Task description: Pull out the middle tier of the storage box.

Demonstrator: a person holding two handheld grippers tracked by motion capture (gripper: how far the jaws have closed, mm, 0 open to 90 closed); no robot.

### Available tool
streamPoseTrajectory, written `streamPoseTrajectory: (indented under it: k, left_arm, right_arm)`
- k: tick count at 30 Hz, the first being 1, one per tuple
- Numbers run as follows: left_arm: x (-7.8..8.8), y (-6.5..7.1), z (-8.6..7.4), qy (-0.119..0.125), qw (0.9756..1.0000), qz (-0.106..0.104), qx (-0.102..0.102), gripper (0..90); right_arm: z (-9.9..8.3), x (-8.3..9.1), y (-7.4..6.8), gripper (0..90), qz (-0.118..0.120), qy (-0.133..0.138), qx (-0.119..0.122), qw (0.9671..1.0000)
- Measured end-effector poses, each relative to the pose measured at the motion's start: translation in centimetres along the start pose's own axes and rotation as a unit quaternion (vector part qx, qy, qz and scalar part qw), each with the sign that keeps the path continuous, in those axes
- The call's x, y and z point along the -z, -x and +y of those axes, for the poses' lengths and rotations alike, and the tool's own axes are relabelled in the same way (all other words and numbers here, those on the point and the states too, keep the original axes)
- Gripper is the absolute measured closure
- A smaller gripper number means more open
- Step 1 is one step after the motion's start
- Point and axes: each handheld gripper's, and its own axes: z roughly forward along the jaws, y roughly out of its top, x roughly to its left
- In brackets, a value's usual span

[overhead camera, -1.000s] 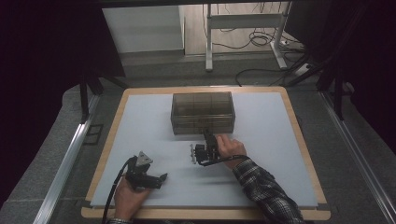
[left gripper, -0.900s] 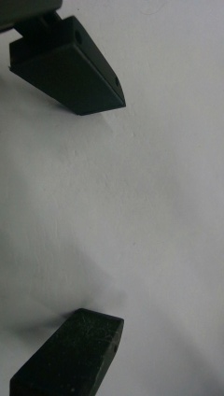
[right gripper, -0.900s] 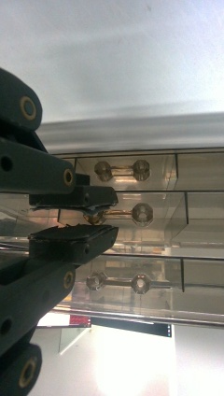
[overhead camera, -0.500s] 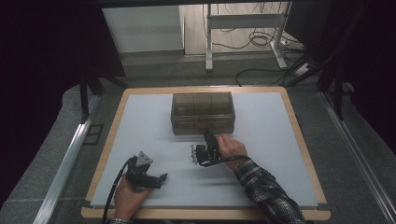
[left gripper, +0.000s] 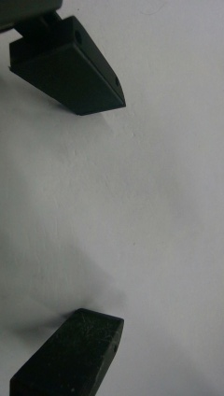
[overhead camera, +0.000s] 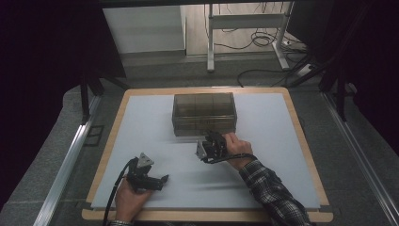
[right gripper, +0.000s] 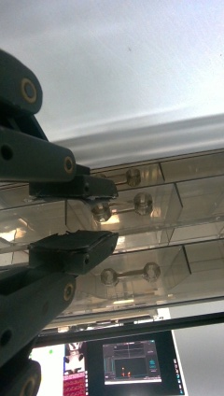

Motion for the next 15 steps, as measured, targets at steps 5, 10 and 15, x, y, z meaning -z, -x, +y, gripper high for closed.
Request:
streamPoseTrajectory:
  k: [5, 10, 15]
  left_arm:
    - [0.0, 0.0, 0.0, 0.000, 1.0000, 0.000, 0.000, 0.1]
    - [0.0, 0.0, 0.0, 0.000, 1.0000, 0.001, 0.000, 0.1]
    - [0.0, 0.0, 0.0, 0.000, 1.0000, 0.000, -0.002, 0.1]
  right_arm:
    - [-0.2, 0.2, 0.3, 71.3, 0.010, 0.006, -0.008, 0.9999]
    - [-0.3, 0.4, 0.8, 70.1, 0.020, 0.009, -0.016, 0.9996]
    - [-0.5, 0.7, 1.8, 67.8, 0.042, 0.016, -0.035, 0.9984]
